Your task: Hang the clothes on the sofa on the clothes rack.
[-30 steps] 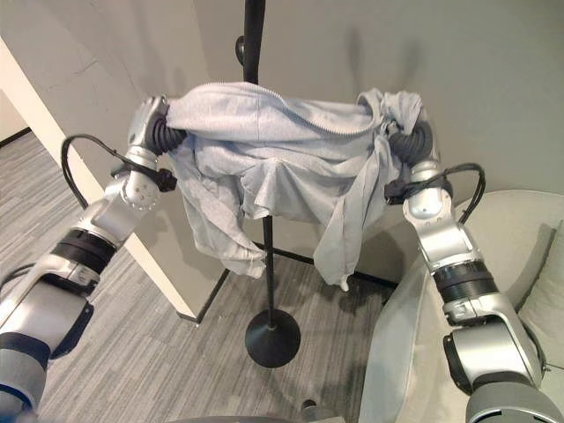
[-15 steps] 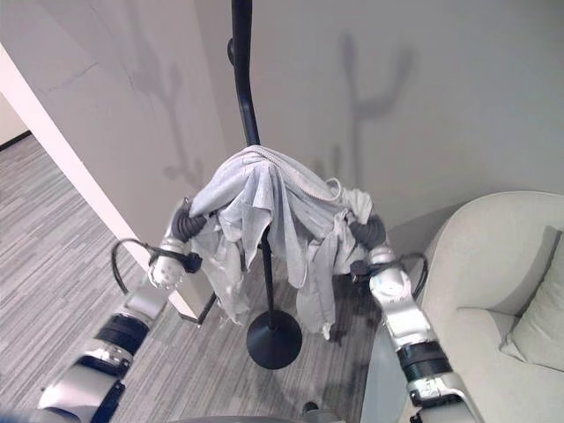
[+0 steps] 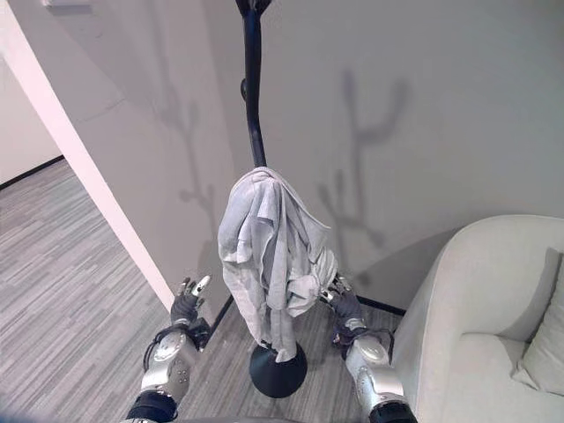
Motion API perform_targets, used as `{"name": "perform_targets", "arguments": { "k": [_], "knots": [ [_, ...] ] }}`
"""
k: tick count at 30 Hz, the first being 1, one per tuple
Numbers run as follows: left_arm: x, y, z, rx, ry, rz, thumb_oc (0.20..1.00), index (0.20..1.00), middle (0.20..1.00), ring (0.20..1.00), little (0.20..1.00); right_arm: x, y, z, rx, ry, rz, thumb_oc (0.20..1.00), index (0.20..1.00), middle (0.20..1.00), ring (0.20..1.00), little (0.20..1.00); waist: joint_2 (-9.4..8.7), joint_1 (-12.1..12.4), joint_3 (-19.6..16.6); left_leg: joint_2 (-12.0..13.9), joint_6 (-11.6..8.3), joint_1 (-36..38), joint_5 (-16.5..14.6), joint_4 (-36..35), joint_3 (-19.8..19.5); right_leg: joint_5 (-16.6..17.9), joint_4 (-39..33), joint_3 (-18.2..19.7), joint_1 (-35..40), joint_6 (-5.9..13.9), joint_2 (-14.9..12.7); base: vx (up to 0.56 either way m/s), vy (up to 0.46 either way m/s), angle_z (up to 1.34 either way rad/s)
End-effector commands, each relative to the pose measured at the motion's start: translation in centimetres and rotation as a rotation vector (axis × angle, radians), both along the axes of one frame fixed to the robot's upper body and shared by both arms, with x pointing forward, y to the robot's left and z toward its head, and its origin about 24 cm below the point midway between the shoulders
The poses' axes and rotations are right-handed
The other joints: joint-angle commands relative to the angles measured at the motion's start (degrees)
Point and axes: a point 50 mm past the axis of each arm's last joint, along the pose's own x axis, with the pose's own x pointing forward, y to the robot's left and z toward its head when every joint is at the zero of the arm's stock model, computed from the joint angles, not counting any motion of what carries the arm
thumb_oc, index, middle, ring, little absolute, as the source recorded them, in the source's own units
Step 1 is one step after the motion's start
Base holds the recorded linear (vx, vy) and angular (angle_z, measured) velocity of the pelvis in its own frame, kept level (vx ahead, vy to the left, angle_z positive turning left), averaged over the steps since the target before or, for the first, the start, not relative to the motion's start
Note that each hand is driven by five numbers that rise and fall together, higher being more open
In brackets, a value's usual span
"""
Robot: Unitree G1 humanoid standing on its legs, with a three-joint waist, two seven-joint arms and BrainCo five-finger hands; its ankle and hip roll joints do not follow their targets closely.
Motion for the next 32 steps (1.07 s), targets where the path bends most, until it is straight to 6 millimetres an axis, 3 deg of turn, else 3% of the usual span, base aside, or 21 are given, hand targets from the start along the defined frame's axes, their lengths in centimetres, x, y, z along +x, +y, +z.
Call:
{"name": "perform_targets", "arguments": {
  "k": [1,8,13,17,18,19,20,21,23,24,26,27,28,29,30,32],
  "knots": [
    [0.2,2.0,0.3,0.04,-0.035,0.001,1.0,1.0,1.0,1.0,1.0,1.2,-2.5,3.2,-0.084,-0.169,0.045,1.0,1.0,1.0,1.0,1.0,-0.15,1.6,-1.0,-1.4,-1.91,1.5,-0.5,0.4,-3.7,3.1,0.1,3.6,-1.8,-0.16,1.2,0.0,0.0,0.0],
    [-2.5,4.8,0.1,0.113,-0.034,0.016,1.0,1.0,1.0,1.0,1.0,0.4,-6.5,8.3,-0.166,-0.386,0.001,1.0,1.0,1.0,1.0,1.0,-0.55,1.1,0.3,-1.1,-2.2,0.9,0.1,0.4,-3.3,3.7,0.4,2.8,-2.7,0.03,0.9,-0.01,0.0,-0.02],
    [-4.0,5.9,-0.7,0.131,0.016,0.025,1.0,1.0,1.0,1.0,1.0,-0.5,-7.4,7.9,-0.115,-0.387,-0.069,1.0,1.0,1.0,1.0,1.0,-0.6,0.8,0.9,-1.1,-2.35,0.7,0.1,0.4,-3.1,3.9,0.6,2.4,-3.2,0.19,0.9,0.0,0.001,-0.02],
    [-7.8,5.9,-3.7,0.035,0.159,0.113,1.0,1.0,1.0,1.0,1.0,-2.6,-7.6,5.7,0.04,-0.347,-0.161,1.0,1.0,1.0,1.0,1.0,-0.18,0.0,1.4,-0.7,-2.44,0.6,0.2,0.4,-2.9,3.8,0.8,1.9,-4.0,0.33,1.0,0.0,0.01,-0.07],
    [-9.4,5.9,-4.9,0.01,0.238,0.146,1.0,1.0,1.0,1.0,1.0,-3.2,-7.3,4.4,0.14,-0.323,-0.207,1.0,1.0,1.0,1.0,1.0,0.01,-0.3,1.5,-0.6,-2.47,0.5,0.2,0.4,-2.8,3.8,1.0,1.9,-4.2,0.35,1.0,0.01,0.013,-0.07],
    [-9.4,5.9,-4.9,0.011,0.237,0.146,1.0,1.0,1.0,1.0,1.0,-3.2,-7.3,4.4,0.141,-0.324,-0.207,1.0,1.0,1.0,1.0,1.0,-0.01,-0.3,1.5,-0.6,-2.47,0.5,0.2,0.4,-2.8,3.8,1.0,1.9,-4.2,0.35,1.0,0.01,0.022,-0.04],
    [-11.3,5.6,-6.3,0.001,0.338,0.142,1.0,1.0,1.0,1.0,1.0,-4.0,-7.5,2.6,0.259,-0.288,-0.316,1.0,1.0,1.0,1.0,1.0,0.2,-0.7,1.4,-0.6,-2.46,0.5,0.2,0.4,-2.9,3.7,1.0,1.9,-4.3,0.33,1.0,0.0,0.0,0.0],
    [-11.2,5.7,-6.3,0.001,0.336,0.141,1.0,1.0,1.0,1.0,1.0,-3.9,-7.5,2.5,0.26,-0.29,-0.317,1.0,1.0,1.0,1.0,1.0,0.17,-0.6,1.4,-0.6,-2.47,0.5,0.2,0.4,-2.9,3.7,1.0,1.9,-4.4,0.33,1.0,0.0,0.0,0.0],
    [-13.8,4.7,-7.9,-0.019,0.483,0.093,1.0,1.0,1.0,1.0,1.0,-5.6,-7.6,-1.1,0.437,-0.197,-0.525,1.0,1.0,1.0,1.0,1.0,0.67,-1.3,0.8,-0.6,-2.35,0.5,0.1,0.4,-3.0,3.6,1.1,2.2,-4.5,0.3,1.0,0.02,0.013,0.0],
    [-13.7,4.7,-7.9,-0.019,0.48,0.091,1.0,1.0,1.0,1.0,1.0,-5.5,-7.6,-1.1,0.438,-0.2,-0.525,1.0,1.0,1.0,1.0,1.0,0.56,-1.2,0.8,-0.7,-2.31,0.1,0.4,0.4,-3.1,3.8,1.3,2.1,-4.8,0.27,0.9,0.03,0.033,0.01],
    [-15.7,3.5,-8.9,-0.047,0.584,0.04,1.0,1.0,1.0,1.0,1.0,-7.6,-7.8,-3.6,0.519,-0.111,-0.673,1.0,1.0,1.0,1.0,1.0,1.12,-1.9,0.2,-0.6,-2.29,0.4,0.1,0.4,-3.2,3.6,1.3,2.4,-4.7,0.31,1.0,0.0,0.0,0.0],
    [-15.6,3.5,-8.9,-0.047,0.582,0.038,1.0,1.0,1.0,1.0,1.0,-7.6,-7.9,-3.6,0.52,-0.114,-0.673,1.0,1.0,1.0,1.0,1.0,1.06,-1.8,0.2,-0.7,-2.25,0.1,0.4,0.4,-3.2,3.7,1.5,2.4,-5.0,0.27,0.9,0.04,0.017,0.03],
    [-16.8,2.6,-9.5,-0.07,0.65,0.006,1.0,1.0,1.0,1.0,1.0,-10.2,-7.4,-6.4,0.53,0.058,-0.725,1.0,1.0,1.0,1.0,1.0,1.24,-1.9,-0.3,-0.6,-2.32,0.3,0.1,0.4,-3.3,3.6,1.6,2.7,-4.8,0.32,1.0,0.06,0.014,0.02],
    [-16.8,1.8,-9.8,-0.058,0.699,-0.072,1.0,1.0,1.0,1.0,1.0,-20.5,-5.1,-12.1,0.547,0.691,-0.89,1.0,1.0,1.0,1.0,1.0,1.11,-0.6,-1.7,-0.4,-2.37,0.2,0.1,0.4,-3.5,3.7,1.5,3.3,-4.6,0.15,1.1,0.09,0.02,0.02],
    [-17.1,1.7,-9.9,-0.051,0.725,-0.078,1.0,1.0,1.0,1.0,1.0,-22.2,-5.3,-12.2,0.521,0.784,-0.934,1.0,1.0,1.0,1.0,1.0,1.26,-0.3,-2.1,-0.4,-2.31,0.2,0.2,0.4,-3.6,3.6,1.3,3.2,-4.6,0.14,1.1,0.1,0.018,0.05],
    [-17.4,1.7,-10.0,-0.042,0.754,-0.089,1.0,1.0,1.0,1.0,1.0,-23.7,-5.1,-12.2,0.517,0.885,-0.984,1.0,1.0,1.0,1.0,1.0,1.61,0.2,-2.9,-0.2,-2.32,0.5,-0.3,0.4,-3.6,3.3,1.0,3.1,-3.9,0.28,1.2,0.09,0.016,0.18]
  ]
}}
